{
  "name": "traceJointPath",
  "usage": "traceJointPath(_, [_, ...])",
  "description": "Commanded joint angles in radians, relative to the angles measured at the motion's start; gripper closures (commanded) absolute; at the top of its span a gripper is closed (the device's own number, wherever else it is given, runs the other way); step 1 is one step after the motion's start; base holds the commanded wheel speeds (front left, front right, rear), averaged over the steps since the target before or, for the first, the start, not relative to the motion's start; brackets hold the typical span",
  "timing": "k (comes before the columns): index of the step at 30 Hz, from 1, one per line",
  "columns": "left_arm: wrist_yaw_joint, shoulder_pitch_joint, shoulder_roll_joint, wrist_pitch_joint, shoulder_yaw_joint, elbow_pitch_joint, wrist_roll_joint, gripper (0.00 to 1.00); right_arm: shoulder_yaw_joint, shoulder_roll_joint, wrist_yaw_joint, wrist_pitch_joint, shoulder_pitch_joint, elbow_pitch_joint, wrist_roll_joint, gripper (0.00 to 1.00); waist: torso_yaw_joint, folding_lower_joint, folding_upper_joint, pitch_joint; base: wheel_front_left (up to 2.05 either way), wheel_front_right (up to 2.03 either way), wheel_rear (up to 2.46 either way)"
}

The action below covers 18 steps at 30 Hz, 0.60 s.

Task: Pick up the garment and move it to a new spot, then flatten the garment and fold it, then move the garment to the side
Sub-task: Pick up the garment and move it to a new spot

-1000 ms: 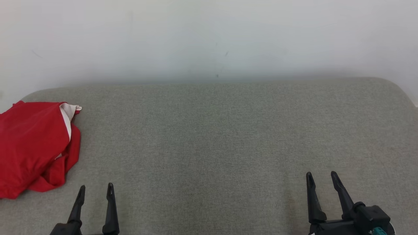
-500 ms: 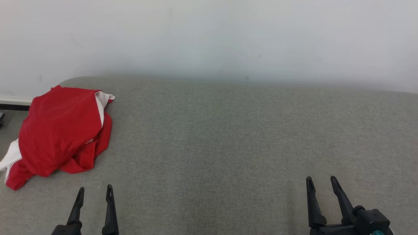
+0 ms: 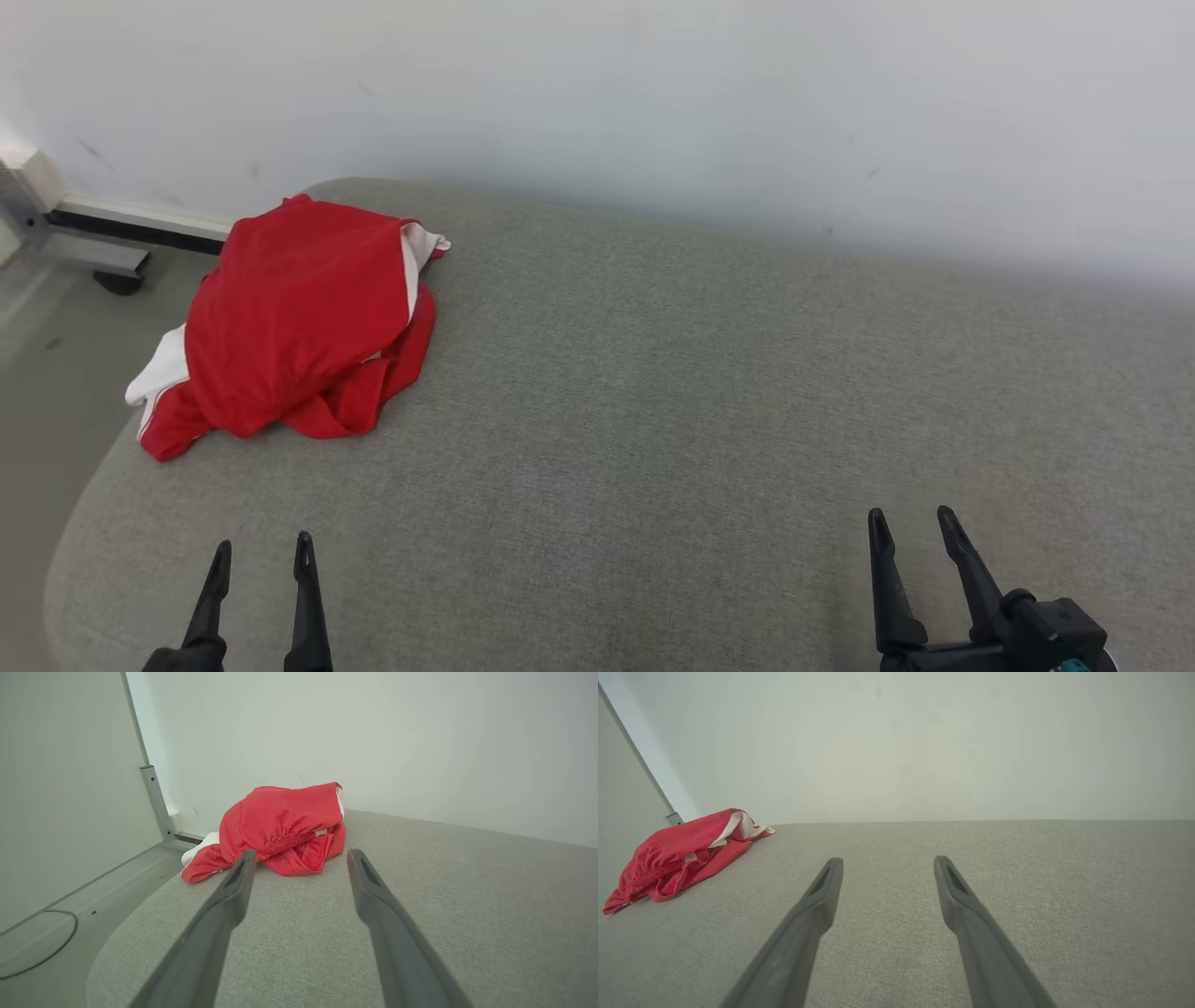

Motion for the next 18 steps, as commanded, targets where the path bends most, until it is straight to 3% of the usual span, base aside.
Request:
traceJointPath(1, [0.002,0.006,-0.001,-0.003,0.002,-0.002,0.003,0.0,0.002,0.002,-0.002,-0.001,0.0,0.002,-0.006,0.0,0.043,0.0,0.0,0.004,0.0,0.0,0.0])
traceJointPath(18, [-0.001,0.019,-0.001,-0.003,0.022,0.003,0.008,0.0,0.021,0.001,-0.002,-0.001,0.008,0.015,-0.007,0.0,0.125,0.0,0.0,-0.015,0.0,0.0,0.0])
